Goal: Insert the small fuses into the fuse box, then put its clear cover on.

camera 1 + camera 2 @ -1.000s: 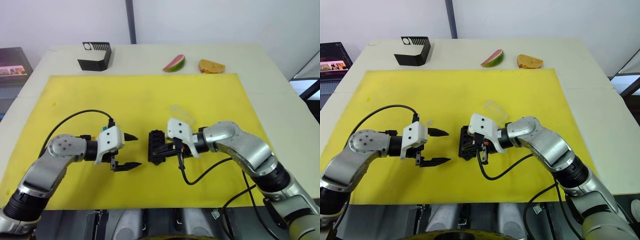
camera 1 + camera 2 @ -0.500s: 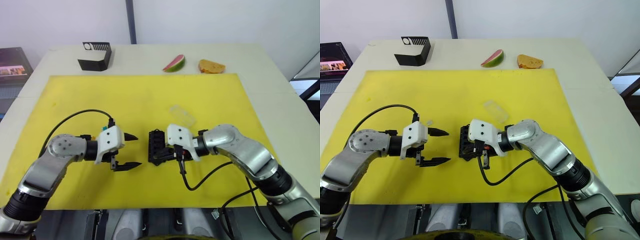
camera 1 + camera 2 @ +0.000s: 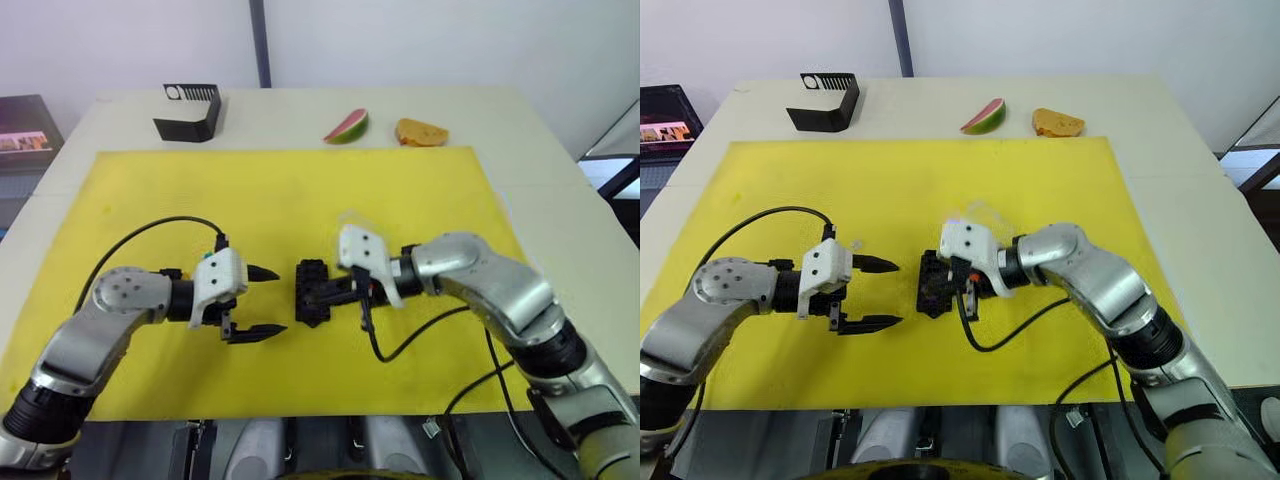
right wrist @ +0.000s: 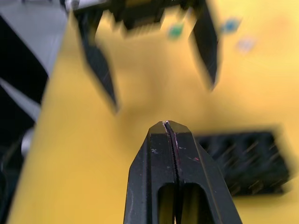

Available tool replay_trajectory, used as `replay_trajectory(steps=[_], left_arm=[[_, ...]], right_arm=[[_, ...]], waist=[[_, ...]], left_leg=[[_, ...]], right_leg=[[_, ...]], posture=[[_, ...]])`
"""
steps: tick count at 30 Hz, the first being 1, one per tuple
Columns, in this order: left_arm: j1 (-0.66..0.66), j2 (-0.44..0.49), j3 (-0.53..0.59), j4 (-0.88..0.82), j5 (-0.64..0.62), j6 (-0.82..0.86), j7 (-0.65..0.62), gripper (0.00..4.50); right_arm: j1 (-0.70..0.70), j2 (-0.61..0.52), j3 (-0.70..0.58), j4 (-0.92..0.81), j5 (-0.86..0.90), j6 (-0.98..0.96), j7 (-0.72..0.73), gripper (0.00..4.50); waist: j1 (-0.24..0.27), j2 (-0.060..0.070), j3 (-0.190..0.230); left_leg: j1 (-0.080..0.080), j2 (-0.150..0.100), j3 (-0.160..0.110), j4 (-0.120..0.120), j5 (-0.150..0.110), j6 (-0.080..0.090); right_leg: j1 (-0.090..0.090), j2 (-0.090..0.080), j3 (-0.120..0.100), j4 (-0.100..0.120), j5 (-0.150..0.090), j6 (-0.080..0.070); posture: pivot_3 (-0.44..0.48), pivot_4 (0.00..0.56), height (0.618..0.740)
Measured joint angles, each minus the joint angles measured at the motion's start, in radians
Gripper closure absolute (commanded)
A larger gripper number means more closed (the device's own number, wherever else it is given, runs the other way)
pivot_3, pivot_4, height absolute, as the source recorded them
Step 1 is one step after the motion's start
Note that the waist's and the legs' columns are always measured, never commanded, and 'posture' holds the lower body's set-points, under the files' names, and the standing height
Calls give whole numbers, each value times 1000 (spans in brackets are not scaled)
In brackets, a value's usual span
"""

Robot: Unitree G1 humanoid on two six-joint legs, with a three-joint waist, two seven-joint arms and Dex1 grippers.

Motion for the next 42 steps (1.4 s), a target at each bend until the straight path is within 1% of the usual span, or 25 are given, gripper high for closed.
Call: replay_trajectory(steps=[3,5,7,10,12,14,17,19,20,21,25,28,35,42], left_arm=[[22,37,74,-14,-35,27,3,0],[69,65,139,-27,-60,43,-2,0],[149,110,258,-25,-97,65,-19,0],[197,158,361,-25,-123,90,-39,0],[279,218,457,-5,-128,107,-91,0],[366,271,548,71,-86,96,-147,0],[436,293,675,225,-27,72,-192,0],[468,296,733,331,5,47,-210,0],[483,296,751,379,24,30,-218,0],[498,298,764,431,44,4,-230,0],[497,325,771,573,87,-63,-249,0],[468,341,775,624,99,-100,-256,0],[436,342,732,646,121,-157,-253,0],[436,328,715,644,124,-164,-251,0]], right_arm=[[17,-13,-78,0,17,-37,-7,4486],[55,-87,-102,-1,16,-90,21,4486],[127,-214,-144,17,-17,-169,77,4486],[152,-281,-183,44,-27,-226,125,4486],[168,-341,-221,70,-19,-258,176,3972],[183,-417,-276,131,-2,-255,227,3267],[244,-510,-364,209,-13,-302,273,1822],[305,-560,-401,258,-41,-342,289,672],[332,-574,-419,282,-53,-359,296,255],[366,-588,-439,306,-62,-378,303,64],[431,-600,-491,347,-89,-415,299,64],[463,-603,-505,355,-100,-429,297,64],[455,-603,-513,355,-117,-428,272,64],[448,-603,-509,342,-116,-412,265,64]], waist=[[1,0,0],[3,0,0],[3,0,0],[-1,0,0],[-5,1,1],[-1,3,1],[3,3,1],[4,3,1],[2,3,1],[1,3,1],[1,3,1],[1,3,1],[-1,4,2],[-1,4,2]], left_leg=[[0,0,0,0,0,0],[0,0,0,0,0,0],[-1,0,0,0,0,0],[1,0,0,0,0,1],[1,1,0,-1,0,1],[1,1,1,-1,0,1],[1,1,1,-1,0,1],[1,1,1,-1,-1,2],[1,1,1,-1,-1,2],[1,1,1,-1,-1,2],[1,1,1,-1,-1,2],[1,1,1,-1,-1,2],[1,1,2,-2,-1,1],[1,1,2,-2,-1,1]], right_leg=[[0,0,0,0,0,0],[1,0,0,-1,0,0],[1,0,0,-2,0,0],[1,0,0,-2,0,0],[1,1,0,-1,0,0],[1,1,0,-1,0,0],[2,1,0,-2,0,-1],[3,0,0,-3,-1,-1],[3,0,0,-3,-1,-2],[3,0,0,-3,-2,-3],[2,-1,0,-3,-2,-3],[2,-2,0,-3,-2,-3],[1,-2,0,-3,-2,-3],[1,-2,0,-3,-1,-3]], posture=[[0,150,740],[0,150,740],[0,150,740],[0,150,740],[0,150,740],[0,150,740],[0,150,740],[0,150,740],[0,150,740],[0,150,740],[0,150,740],[0,150,740],[0,150,740],[0,150,740]])
